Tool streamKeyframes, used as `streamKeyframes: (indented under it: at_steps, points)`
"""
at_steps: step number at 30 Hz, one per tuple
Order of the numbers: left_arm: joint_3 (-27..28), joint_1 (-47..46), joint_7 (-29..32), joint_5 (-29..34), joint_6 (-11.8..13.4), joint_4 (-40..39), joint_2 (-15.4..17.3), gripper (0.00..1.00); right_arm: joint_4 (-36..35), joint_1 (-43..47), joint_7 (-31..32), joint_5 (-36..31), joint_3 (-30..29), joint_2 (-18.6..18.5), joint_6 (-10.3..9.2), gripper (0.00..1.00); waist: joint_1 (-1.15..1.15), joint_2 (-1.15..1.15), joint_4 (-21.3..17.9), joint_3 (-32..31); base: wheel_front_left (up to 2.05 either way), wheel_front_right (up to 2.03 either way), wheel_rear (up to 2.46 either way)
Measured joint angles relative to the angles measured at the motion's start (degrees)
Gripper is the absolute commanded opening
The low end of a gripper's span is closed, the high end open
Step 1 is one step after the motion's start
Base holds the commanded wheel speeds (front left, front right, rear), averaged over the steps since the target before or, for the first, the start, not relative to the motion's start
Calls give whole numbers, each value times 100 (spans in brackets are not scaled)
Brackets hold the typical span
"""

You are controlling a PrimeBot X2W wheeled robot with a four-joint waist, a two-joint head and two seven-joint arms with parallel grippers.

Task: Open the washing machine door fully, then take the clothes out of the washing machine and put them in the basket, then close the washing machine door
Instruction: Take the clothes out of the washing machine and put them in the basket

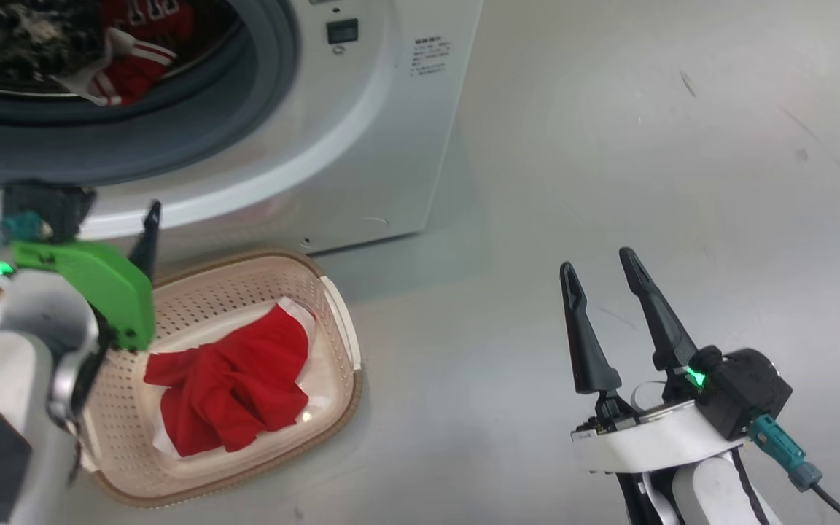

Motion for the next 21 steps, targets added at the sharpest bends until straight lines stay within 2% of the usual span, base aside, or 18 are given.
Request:
streamKeyframes:
  at_steps: [11,21]
  points:
    - [190,-1288,809,222,-211,255,866,100,-247,-565,0,548,293,-1,-158,100,0,0,-544,791,0,0,0]
    - [337,-2105,1234,314,-324,559,1385,100,-300,-914,0,846,600,-1,-256,100,1,0,-1016,1344,0,0,0]
